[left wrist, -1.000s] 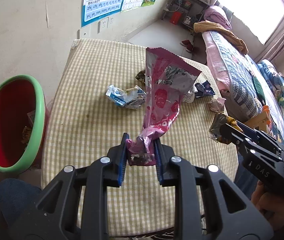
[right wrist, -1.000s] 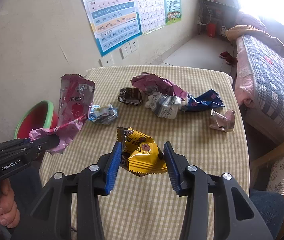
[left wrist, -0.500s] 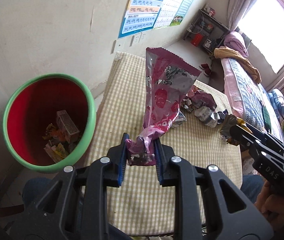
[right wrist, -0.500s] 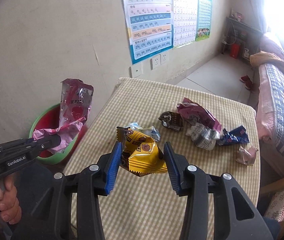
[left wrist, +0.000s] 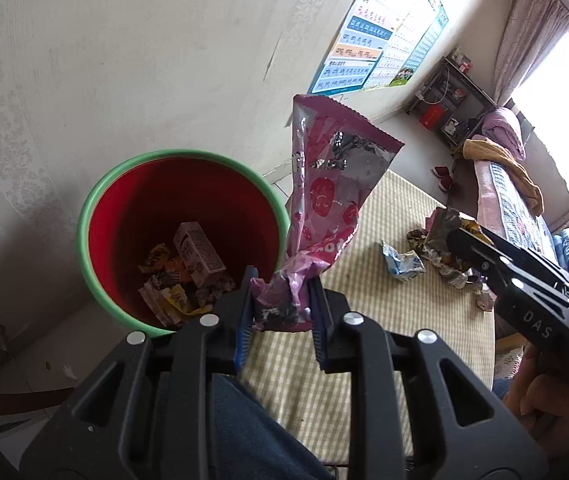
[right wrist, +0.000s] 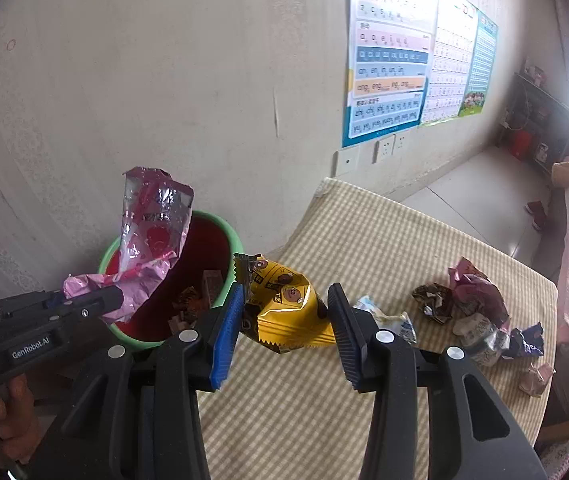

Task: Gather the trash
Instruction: 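Carry the pink and yellow wrappers with both tools over the red bucket, then open both tools to drop the wrappers into the bucket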

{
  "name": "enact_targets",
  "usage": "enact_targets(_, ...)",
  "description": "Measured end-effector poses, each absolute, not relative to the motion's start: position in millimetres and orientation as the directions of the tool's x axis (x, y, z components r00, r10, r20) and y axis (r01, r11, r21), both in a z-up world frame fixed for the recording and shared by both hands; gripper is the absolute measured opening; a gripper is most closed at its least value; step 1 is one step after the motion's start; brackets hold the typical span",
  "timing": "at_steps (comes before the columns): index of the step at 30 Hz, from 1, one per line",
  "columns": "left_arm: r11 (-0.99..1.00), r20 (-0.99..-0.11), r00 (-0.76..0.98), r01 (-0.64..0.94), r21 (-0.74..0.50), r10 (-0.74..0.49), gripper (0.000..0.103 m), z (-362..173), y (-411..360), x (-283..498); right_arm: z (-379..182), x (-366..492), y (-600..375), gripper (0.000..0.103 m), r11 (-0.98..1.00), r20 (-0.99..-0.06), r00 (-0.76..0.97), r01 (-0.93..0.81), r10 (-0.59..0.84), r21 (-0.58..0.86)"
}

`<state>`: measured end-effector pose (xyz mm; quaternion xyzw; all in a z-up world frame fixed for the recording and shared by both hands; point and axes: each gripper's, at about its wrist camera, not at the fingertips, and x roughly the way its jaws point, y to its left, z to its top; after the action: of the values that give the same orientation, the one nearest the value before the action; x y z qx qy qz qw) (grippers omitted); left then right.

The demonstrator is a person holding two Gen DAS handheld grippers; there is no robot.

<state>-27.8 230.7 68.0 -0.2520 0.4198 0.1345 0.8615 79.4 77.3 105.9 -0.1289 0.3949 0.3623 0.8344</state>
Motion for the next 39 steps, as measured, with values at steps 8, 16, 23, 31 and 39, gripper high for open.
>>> enact_targets(8,0.797,-0.804,0.592,-0.512,-0.321,0.056,0.023,54,270,-45,101,81,127,0.043,0.672,-0.753,0.399,-0.737,0.524,0.077)
enact_targets(16,0.774,-0.799,0.597,-0.538,-0.335,0.069,0.023,50,299,-53,90,79,165,0.043,0.633,-0.767,0.346,-0.768,0.541,0.100)
enact_targets(23,0.751,-0.810,0.581,-0.569,-0.335,0.079,0.024,40,315,-57,79,76,199,0.043,0.598,-0.771,0.306,-0.793,0.559,0.119)
enact_targets(31,0.713,-0.825,0.560,-0.610,-0.346,0.078,0.032,22,335,-61,55,78,224,0.049,0.564,-0.797,0.242,-0.813,0.553,0.144)
enact_targets(39,0.696,-0.829,0.550,-0.634,-0.338,0.098,0.066,15,338,-65,44,81,220,0.066,0.578,-0.809,0.231,-0.801,0.541,0.158)
